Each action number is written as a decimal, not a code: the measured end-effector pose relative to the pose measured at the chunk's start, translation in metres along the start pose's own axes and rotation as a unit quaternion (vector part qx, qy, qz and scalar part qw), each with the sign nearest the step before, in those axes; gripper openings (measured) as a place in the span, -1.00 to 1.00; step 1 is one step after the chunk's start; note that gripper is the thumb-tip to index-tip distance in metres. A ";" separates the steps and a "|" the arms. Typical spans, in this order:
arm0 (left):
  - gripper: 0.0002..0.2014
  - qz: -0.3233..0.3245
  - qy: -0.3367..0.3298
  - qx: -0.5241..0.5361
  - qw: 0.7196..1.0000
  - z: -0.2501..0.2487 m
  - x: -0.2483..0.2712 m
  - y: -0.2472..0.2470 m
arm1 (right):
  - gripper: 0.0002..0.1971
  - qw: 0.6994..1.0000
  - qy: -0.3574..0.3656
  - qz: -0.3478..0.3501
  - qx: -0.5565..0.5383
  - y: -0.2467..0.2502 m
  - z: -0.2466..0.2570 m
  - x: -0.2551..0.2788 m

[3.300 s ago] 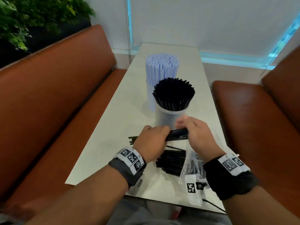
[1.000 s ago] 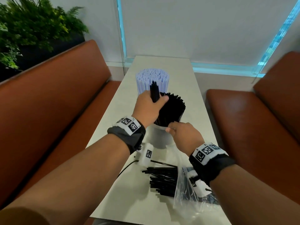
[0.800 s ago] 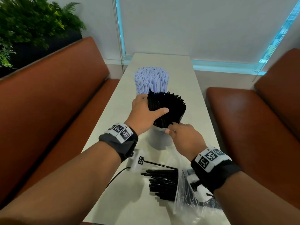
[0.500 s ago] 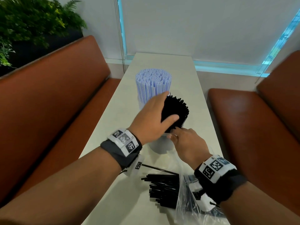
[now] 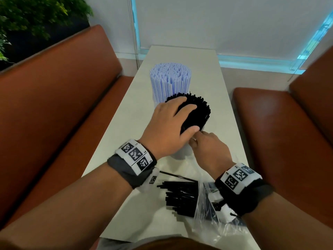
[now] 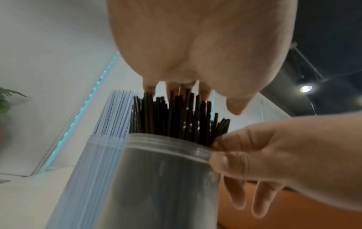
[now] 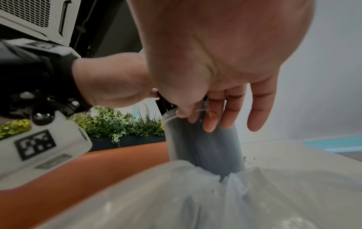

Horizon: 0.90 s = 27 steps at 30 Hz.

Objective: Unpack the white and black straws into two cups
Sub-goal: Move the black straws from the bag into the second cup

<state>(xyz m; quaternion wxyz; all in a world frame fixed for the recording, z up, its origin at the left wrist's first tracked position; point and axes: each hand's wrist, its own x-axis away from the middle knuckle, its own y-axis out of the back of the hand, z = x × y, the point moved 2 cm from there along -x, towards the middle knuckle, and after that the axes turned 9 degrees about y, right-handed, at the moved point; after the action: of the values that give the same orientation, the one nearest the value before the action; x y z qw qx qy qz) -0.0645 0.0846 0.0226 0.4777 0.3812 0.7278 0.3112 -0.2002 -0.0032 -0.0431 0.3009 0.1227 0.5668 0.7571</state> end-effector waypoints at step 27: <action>-0.69 0.379 -0.049 -0.123 0.916 -0.019 0.099 -0.128 | -0.82 0.974 -0.171 0.149 -0.028 -0.012 -0.017 0.033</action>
<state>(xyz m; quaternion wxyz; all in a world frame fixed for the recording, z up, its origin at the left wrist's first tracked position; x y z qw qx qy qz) -0.1408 0.1014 -0.1210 0.4020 0.5820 0.4602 0.5366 -0.2317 0.0053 -0.0651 0.2809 0.3248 0.4605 0.7769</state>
